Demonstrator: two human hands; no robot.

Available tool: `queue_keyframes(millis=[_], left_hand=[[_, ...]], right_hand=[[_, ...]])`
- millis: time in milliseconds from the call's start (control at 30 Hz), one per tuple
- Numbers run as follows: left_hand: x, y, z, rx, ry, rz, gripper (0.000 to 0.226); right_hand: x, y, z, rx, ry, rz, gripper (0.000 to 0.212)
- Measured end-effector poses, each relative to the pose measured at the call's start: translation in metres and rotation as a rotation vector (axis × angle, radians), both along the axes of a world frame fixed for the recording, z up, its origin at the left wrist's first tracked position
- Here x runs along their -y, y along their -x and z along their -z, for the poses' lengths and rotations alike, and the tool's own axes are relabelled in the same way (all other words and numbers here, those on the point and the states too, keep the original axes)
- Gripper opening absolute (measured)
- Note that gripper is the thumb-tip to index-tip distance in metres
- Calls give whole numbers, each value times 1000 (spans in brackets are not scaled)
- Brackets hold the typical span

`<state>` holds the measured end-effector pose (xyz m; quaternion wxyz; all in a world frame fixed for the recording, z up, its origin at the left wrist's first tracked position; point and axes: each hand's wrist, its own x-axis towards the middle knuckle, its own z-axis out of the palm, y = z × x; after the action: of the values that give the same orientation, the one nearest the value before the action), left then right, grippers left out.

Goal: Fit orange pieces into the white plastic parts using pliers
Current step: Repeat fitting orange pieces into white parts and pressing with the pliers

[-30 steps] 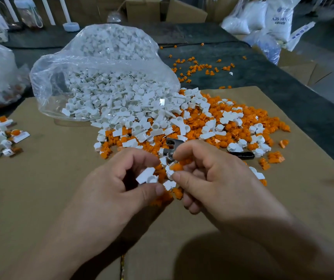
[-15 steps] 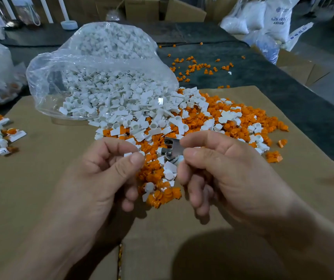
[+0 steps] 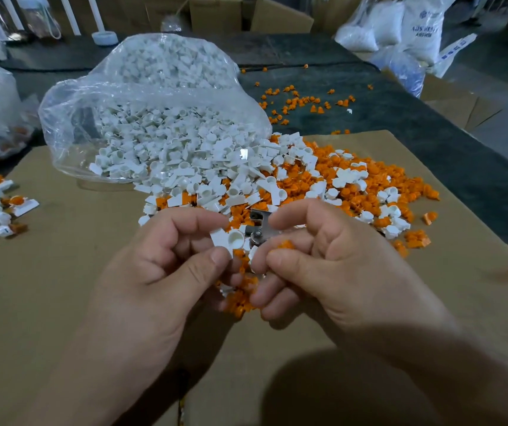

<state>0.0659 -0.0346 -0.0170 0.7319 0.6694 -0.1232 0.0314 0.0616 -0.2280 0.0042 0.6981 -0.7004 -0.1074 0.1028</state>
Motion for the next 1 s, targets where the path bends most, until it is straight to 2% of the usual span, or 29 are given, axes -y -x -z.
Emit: queue_keyframes(millis=[167,367,600,833,1000], left_hand=[[-2,-1,1,12,-39,-47,32],[1,-1,1,37,-51,-48,30],[0,-1,2,38,-53,-83,27],[-2,0,8,84,-155,-119,16],[-1,3,10,67,-173,-140,18]], right_hand=[[5,1,0,57,-11,5,11],[1,4,4,113,19,-19,23],[-1,2,-4,25,-209,-98,17],[0,2,-8,44,-244,-122,13],[-2,3,-9,9,-316,-152,16]])
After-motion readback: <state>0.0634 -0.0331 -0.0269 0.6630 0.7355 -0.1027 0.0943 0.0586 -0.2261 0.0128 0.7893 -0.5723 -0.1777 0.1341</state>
